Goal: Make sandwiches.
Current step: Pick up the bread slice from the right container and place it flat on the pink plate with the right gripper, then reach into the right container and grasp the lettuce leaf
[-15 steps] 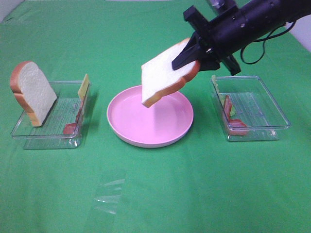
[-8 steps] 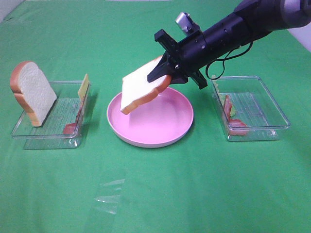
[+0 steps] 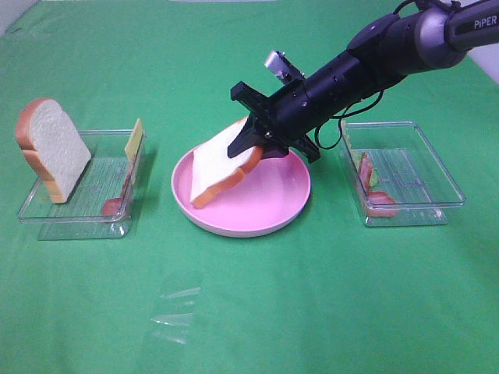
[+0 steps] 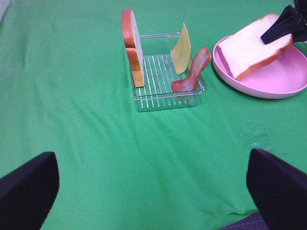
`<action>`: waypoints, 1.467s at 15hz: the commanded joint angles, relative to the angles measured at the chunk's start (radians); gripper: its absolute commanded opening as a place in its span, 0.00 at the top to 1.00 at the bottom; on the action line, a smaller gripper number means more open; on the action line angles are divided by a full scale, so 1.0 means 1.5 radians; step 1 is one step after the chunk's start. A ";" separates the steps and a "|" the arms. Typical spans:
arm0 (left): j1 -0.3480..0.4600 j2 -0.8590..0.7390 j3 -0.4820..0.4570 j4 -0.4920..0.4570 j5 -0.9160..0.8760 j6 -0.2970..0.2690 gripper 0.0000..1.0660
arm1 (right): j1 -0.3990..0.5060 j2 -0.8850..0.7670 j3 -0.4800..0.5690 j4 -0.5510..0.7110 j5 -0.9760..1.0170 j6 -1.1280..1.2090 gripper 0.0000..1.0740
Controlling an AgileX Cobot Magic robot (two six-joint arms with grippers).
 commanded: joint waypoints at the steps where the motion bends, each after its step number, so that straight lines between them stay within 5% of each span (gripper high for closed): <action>1: -0.003 -0.002 0.003 -0.007 -0.007 -0.001 0.08 | -0.001 0.000 -0.004 -0.007 0.001 0.002 1.00; 5: -0.003 -0.002 0.003 -0.007 -0.007 -0.001 0.08 | -0.001 0.000 -0.004 -0.018 0.001 0.007 0.98; 8: -0.003 -0.002 0.003 -0.007 -0.007 -0.001 0.08 | -0.001 0.000 -0.004 -0.027 0.001 0.013 0.60; 9: -0.003 -0.002 0.003 -0.007 -0.007 -0.001 0.08 | -0.001 -0.004 -0.004 -0.057 0.005 0.016 0.34; 10: -0.003 -0.002 0.003 -0.007 -0.007 -0.001 0.08 | -0.001 -0.015 -0.004 -0.087 0.006 0.016 0.27; 22: -0.003 -0.002 0.003 -0.007 -0.007 -0.001 0.08 | -0.008 -0.218 -0.019 -0.553 0.066 0.239 0.27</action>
